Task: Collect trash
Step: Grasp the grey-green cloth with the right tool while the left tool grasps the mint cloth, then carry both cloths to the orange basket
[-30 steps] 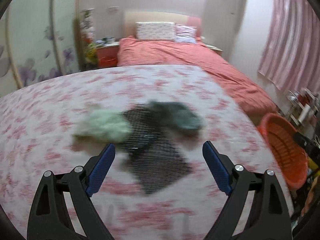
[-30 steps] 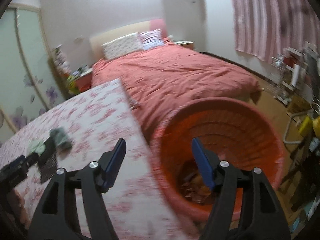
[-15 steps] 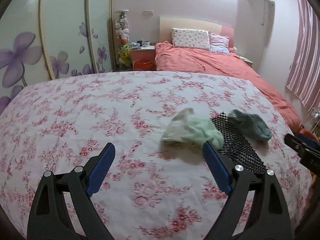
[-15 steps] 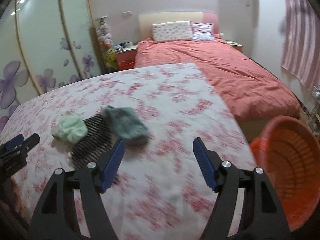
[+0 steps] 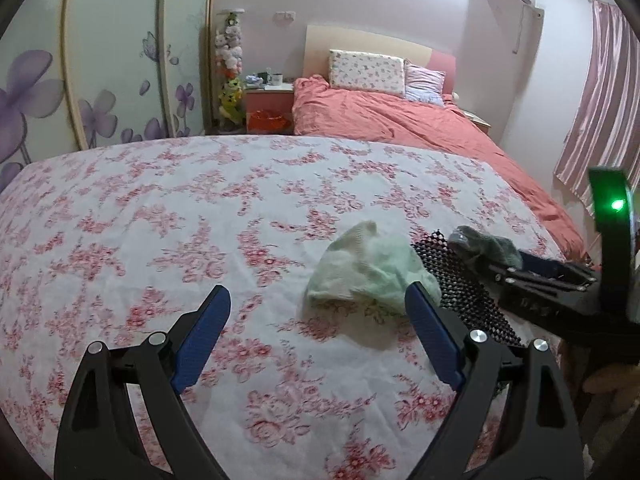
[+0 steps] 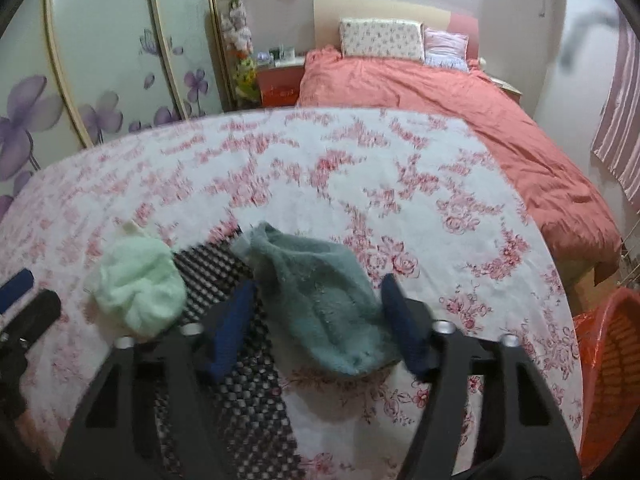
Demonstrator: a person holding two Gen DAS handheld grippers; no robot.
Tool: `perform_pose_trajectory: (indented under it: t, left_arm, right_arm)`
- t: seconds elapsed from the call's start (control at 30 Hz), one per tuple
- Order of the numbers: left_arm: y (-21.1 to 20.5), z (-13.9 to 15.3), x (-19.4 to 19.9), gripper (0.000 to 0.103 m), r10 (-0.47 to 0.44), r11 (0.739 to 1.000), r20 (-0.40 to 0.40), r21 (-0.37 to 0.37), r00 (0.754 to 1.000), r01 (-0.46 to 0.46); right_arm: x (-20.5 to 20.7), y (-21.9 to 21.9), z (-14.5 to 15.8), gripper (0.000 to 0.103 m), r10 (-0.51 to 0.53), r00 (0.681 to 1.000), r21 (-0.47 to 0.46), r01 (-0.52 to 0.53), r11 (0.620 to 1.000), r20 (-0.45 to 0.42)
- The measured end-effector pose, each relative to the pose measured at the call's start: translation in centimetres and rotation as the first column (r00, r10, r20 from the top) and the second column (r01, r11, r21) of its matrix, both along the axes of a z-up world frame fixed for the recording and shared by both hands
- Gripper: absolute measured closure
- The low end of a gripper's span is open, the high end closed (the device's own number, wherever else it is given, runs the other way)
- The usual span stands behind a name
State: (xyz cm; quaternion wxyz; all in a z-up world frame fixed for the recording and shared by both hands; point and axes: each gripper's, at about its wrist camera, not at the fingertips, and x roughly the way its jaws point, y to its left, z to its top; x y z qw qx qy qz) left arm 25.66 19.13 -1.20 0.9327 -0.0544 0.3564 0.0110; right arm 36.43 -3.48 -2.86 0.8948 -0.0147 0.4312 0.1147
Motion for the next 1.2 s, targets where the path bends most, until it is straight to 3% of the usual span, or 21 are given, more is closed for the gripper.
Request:
perform_pose_trajectory:
  t: [0.03,0.13,0.33,0.57,0.67,0.9,1.07,1.2]
  left_arm:
    - [-0.1,-0.1,0.2,0.015,-0.002,1.0,-0.004,-0.004,1.0,0.002]
    - [-0.8,-0.5,1.1,0.015,-0.016,1.0,-0.021,-0.006,1.0,0.015]
    - [-2.4,-1.3,3.2,0.015,-0.043,0.999,-0.074,0.002,0.996,0.043]
    - [-3.0,-2.4,4.6,0.016,-0.039,0.999,-0.132,0.011,0.99,0.041]
    - [-2.9,-2.7,4.6,0.025,-0.043,0.999,-0.146,-0.015,0.988,0.041]
    - [-3.1,-2.5,4.3,0.084,-0.086,0.995,-0.126,-0.065,0.988,0.078]
    - [-2.6,-1.6,3.6,0.085,-0.061,0.994,-0.1,-0.098,0.993,0.052]
    - [-2.4,0.4,2.7,0.085,-0.047,0.996,-0.049,-0.083,0.998,0.043]
  right_arm:
    - [0.0,-0.2,-0.1,0.075,0.003,1.0,0.007,-0.003,1.0,-0.007]
    - [-0.5,-1.3,0.0,0.091,-0.008,1.0,0.023,0.009,1.0,-0.008]
    - [-2.4,-5.8,0.5,0.093,-0.124,0.992,0.056,0.123,0.991,0.016]
    - [-3.3,-8.5,0.5,0.093,-0.169,0.985,0.069,0.168,0.983,0.017]
    - [-3.7,-8.9,0.3,0.093,-0.173,0.985,0.071,0.172,0.982,0.01]
    - [-4.7,-10.0,0.1,0.093,-0.196,0.981,0.087,0.195,0.977,-0.002]
    - [-5.9,-11.0,1.1,0.093,-0.208,0.978,0.097,0.206,0.974,0.021]
    - [-7.0,-11.8,2.3,0.093,-0.222,0.974,0.112,0.215,0.97,0.052]
